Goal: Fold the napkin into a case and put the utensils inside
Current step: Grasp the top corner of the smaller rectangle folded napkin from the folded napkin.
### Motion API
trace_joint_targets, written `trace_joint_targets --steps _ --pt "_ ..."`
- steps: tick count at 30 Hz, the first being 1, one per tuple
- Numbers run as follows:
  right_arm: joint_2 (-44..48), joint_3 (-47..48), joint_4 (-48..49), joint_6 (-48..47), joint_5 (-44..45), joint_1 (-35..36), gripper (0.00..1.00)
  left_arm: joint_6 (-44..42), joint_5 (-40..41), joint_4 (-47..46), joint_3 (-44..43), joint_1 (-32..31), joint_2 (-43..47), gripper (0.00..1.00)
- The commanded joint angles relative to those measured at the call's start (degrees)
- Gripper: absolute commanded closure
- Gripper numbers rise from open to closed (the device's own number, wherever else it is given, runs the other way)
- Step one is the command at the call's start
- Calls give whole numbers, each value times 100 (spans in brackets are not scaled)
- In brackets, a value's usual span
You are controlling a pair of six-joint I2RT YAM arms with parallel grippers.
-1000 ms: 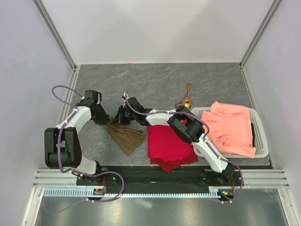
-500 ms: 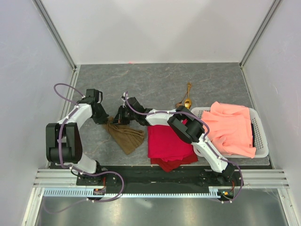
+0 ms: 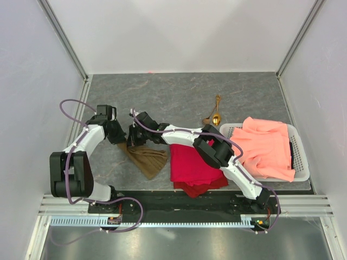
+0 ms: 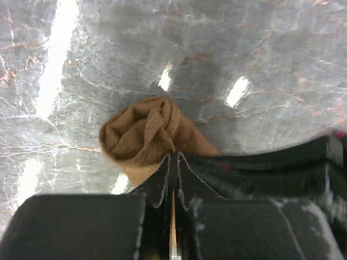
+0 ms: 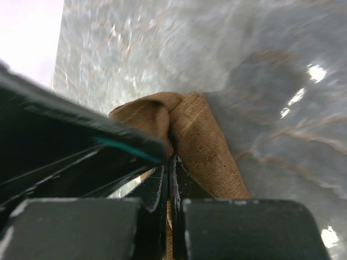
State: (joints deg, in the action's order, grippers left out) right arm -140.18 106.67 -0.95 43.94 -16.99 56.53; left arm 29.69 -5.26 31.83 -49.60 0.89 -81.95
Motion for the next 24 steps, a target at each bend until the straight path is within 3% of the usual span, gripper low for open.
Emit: trace_joint_targets --steps 1,3,4,6,11,24 --pt "1 477 -223 93 -277 121 100 264 -546 -362 170 -18 30 98" --pt "-71 425 390 621 -646 69 100 318 -529 -380 293 -27 83 98" --pt "-1 277 777 1346 -734 -19 100 335 -459 -380 328 -18 126 98" --pt "131 -329 1911 1983 -604 -107 100 335 -380 -362 434 -10 276 98" --pt "132 -710 3160 3126 -401 -213 100 344 -415 -345 609 52 417 98" --pt "-641 28 2706 2426 -243 -239 100 590 -626 -441 979 491 285 97"
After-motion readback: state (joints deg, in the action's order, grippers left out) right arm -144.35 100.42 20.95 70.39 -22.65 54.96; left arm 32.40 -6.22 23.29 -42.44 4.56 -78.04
